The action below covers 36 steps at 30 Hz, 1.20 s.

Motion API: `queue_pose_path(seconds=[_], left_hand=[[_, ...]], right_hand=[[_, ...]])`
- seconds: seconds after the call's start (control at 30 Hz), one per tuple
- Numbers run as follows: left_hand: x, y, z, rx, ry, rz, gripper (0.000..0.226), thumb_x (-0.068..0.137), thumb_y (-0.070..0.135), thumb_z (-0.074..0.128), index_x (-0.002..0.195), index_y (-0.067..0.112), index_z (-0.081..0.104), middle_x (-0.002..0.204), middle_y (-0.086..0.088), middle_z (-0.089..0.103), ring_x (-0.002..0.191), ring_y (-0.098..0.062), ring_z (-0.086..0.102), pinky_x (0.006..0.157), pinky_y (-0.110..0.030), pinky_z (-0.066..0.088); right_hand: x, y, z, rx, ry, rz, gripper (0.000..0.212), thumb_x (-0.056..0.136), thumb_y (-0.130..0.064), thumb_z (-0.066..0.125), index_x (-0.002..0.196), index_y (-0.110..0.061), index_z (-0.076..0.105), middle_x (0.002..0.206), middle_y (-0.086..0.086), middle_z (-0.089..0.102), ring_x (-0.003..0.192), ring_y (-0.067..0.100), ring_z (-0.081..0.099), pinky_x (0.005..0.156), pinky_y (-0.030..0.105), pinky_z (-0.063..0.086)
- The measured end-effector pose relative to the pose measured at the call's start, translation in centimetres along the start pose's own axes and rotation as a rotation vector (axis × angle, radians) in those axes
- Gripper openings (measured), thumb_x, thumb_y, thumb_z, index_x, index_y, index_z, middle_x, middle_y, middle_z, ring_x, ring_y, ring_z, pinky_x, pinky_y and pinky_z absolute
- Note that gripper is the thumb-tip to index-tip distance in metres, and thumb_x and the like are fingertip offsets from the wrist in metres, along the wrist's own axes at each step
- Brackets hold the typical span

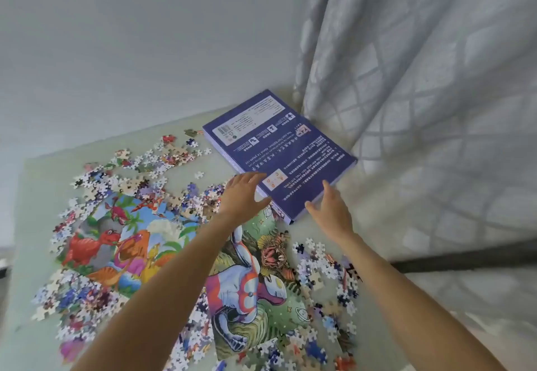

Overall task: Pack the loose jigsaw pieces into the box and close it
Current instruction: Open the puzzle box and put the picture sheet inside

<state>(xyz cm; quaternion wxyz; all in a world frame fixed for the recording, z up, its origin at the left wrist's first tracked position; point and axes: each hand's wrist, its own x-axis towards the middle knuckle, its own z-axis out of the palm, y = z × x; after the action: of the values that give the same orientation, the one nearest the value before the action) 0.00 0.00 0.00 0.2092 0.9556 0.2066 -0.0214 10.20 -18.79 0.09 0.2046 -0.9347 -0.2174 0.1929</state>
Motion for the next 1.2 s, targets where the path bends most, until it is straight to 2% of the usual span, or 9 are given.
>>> queue_pose_path(seconds=[0.2, 0.43, 0.57, 0.67, 0.77, 0.87, 0.93, 1.07, 1.2], left_hand=[[3.3, 1.5, 4.8, 0.082, -0.200, 0.042, 0.096, 0.071, 0.077, 0.048, 0.146, 0.036, 0.004, 0.156, 0.004, -0.001, 0.143, -0.023, -0.008, 0.116, -0.050, 0.003], [2.8, 3.9, 6.9, 0.173, -0.251, 0.048, 0.111, 0.061, 0.081, 0.052, 0.146, 0.033, -0.001, 0.153, -0.012, -0.021, 0.136, -0.039, -0.027, 0.112, -0.060, 0.003], [2.7, 4.3, 5.6, 0.231, -0.115, 0.073, 0.113, 0.066, 0.071, 0.060, 0.145, 0.033, -0.010, 0.153, -0.013, -0.018, 0.138, -0.039, -0.021, 0.112, -0.060, 0.007], [3.0, 4.3, 4.0, 0.176, 0.037, 0.121, 0.102, 0.069, 0.061, 0.062, 0.147, 0.032, 0.003, 0.156, -0.013, 0.001, 0.141, -0.040, -0.003, 0.110, -0.059, 0.018], [2.9, 4.5, 2.4, 0.098, 0.132, 0.145, 0.092, 0.070, 0.057, 0.060, 0.146, 0.032, 0.016, 0.153, -0.012, 0.018, 0.140, -0.041, 0.013, 0.107, -0.057, 0.023], [2.4, 4.3, 1.0, 0.047, 0.173, 0.181, 0.083, 0.073, 0.051, 0.061, 0.144, 0.029, 0.025, 0.151, -0.011, 0.025, 0.139, -0.040, 0.019, 0.108, -0.056, 0.025], [2.1, 4.4, 0.1, 0.027, 0.144, 0.191, 0.080, 0.077, 0.045, 0.065, 0.144, 0.028, 0.026, 0.152, -0.009, 0.022, 0.141, -0.035, 0.013, 0.112, -0.054, 0.021], [1.1, 4.4, -1.6, -0.028, 0.126, 0.166, 0.081, 0.080, 0.046, 0.065, 0.145, 0.029, 0.019, 0.154, -0.005, 0.017, 0.143, -0.029, 0.006, 0.116, -0.048, 0.015], [0.5, 4.5, -4.2, -0.073, 0.185, 0.176, 0.089, 0.076, 0.055, 0.064, 0.147, 0.027, 0.017, 0.154, -0.003, 0.019, 0.142, -0.023, 0.016, 0.115, -0.038, 0.017]], right_hand=[[3.7, 1.4, 1.7, 0.319, -0.045, 0.201, 0.088, 0.088, -0.031, 0.062, 0.149, -0.005, 0.004, 0.149, 0.016, 0.030, 0.134, 0.029, 0.036, 0.108, 0.041, 0.035], [4.4, 1.1, 2.7, 0.451, 0.041, 0.217, 0.079, 0.085, -0.016, 0.065, 0.147, -0.005, 0.018, 0.146, 0.011, 0.035, 0.131, 0.025, 0.039, 0.103, 0.033, 0.038], [3.9, 0.6, 1.6, 0.531, 0.127, 0.105, 0.073, 0.086, -0.010, 0.064, 0.146, -0.010, 0.023, 0.144, 0.011, 0.033, 0.128, 0.026, 0.043, 0.102, 0.039, 0.044], [4.1, -0.2, 0.0, 0.657, 0.218, 0.031, 0.066, 0.084, -0.017, 0.066, 0.141, -0.016, 0.033, 0.139, 0.008, 0.038, 0.120, 0.020, 0.050, 0.093, 0.034, 0.051], [4.9, -1.5, -1.8, 0.917, 0.274, 0.089, 0.065, 0.074, -0.034, 0.073, 0.131, -0.027, 0.042, 0.128, 0.001, 0.047, 0.118, 0.023, 0.051, 0.084, 0.042, 0.055], [6.0, -2.0, -2.7, 1.046, 0.164, 0.276, 0.081, 0.074, -0.037, 0.075, 0.139, -0.021, 0.030, 0.133, 0.007, 0.045, 0.118, 0.025, 0.051, 0.088, 0.045, 0.054], [6.3, -2.5, -2.9, 1.025, 0.079, 0.286, 0.074, 0.077, -0.031, 0.074, 0.135, -0.017, 0.032, 0.132, 0.006, 0.050, 0.114, 0.023, 0.055, 0.089, 0.045, 0.052], [6.1, -4.5, -4.6, 1.102, 0.002, 0.276, 0.072, 0.081, -0.012, 0.070, 0.137, -0.016, 0.025, 0.128, 0.007, 0.048, 0.109, 0.028, 0.057, 0.065, 0.037, 0.056], [5.6, -6.3, -7.4, 1.026, 0.095, 0.120, 0.073, 0.081, -0.003, 0.062, 0.140, -0.015, 0.021, 0.132, 0.010, 0.048, 0.116, 0.028, 0.053, 0.093, 0.040, 0.049]])
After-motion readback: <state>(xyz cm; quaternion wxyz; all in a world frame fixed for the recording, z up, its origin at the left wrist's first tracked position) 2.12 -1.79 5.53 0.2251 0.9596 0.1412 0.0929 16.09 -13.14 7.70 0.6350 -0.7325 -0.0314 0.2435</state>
